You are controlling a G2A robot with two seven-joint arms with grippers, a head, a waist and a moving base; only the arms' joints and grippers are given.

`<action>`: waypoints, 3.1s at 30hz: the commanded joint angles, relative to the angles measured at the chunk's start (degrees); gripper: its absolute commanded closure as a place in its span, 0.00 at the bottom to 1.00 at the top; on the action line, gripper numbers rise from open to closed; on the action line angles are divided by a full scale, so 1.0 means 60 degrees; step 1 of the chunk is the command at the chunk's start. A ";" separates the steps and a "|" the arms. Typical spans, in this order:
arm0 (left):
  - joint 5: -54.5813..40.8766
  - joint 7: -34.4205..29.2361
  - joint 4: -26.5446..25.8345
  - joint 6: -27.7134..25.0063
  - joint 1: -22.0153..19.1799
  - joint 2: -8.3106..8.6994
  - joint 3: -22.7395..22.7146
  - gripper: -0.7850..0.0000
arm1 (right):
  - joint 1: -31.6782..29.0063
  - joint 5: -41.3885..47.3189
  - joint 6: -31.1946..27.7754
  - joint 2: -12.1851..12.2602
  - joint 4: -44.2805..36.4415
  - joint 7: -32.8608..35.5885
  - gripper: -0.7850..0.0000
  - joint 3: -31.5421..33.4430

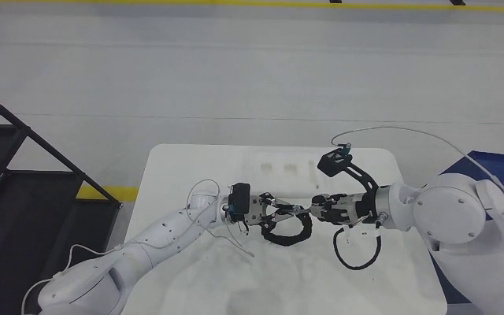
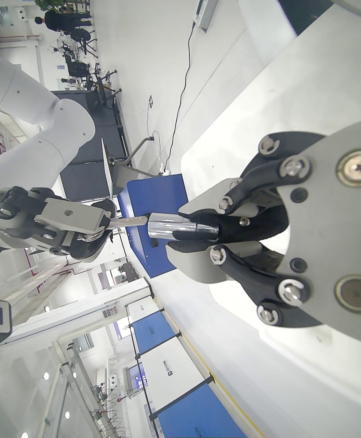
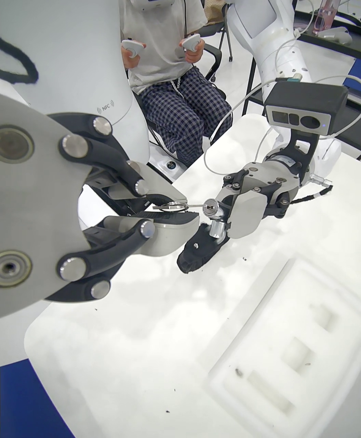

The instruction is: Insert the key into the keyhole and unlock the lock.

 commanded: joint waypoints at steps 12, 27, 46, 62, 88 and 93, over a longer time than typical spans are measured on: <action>0.0207 0.0071 0.0122 -0.0251 0.0096 -0.0173 -0.0231 1.00 | 0.0114 -0.0208 0.0069 0.0036 0.0021 -0.0072 1.00 -0.0225; 0.0323 -0.0129 0.0068 -0.0452 0.0171 -0.0226 -0.0406 1.00 | 0.0055 -0.0288 0.0080 0.0094 -0.0050 -0.0255 1.00 -0.0269; 0.0223 -0.0297 0.0036 -0.0619 0.0336 -0.0275 -0.0545 1.00 | -0.0004 -0.0249 0.0063 0.0137 -0.0051 -0.0592 1.00 -0.0330; -0.0033 -0.0309 -0.0033 -0.0632 0.0391 -0.0252 -0.0607 1.00 | 0.0012 -0.0479 0.0160 0.0167 -0.0120 -0.0738 1.00 -0.0449; 0.0054 -0.0453 -0.0079 -0.0776 0.0350 -0.0248 -0.0715 1.00 | 0.0736 -0.0913 0.0309 0.0013 0.0063 -0.0760 1.00 -0.1473; 0.0088 -0.0498 -0.0091 -0.0821 0.0372 -0.0245 -0.0733 1.00 | 0.0871 -0.0834 0.0263 -0.0027 0.0218 -0.0724 1.00 -0.1637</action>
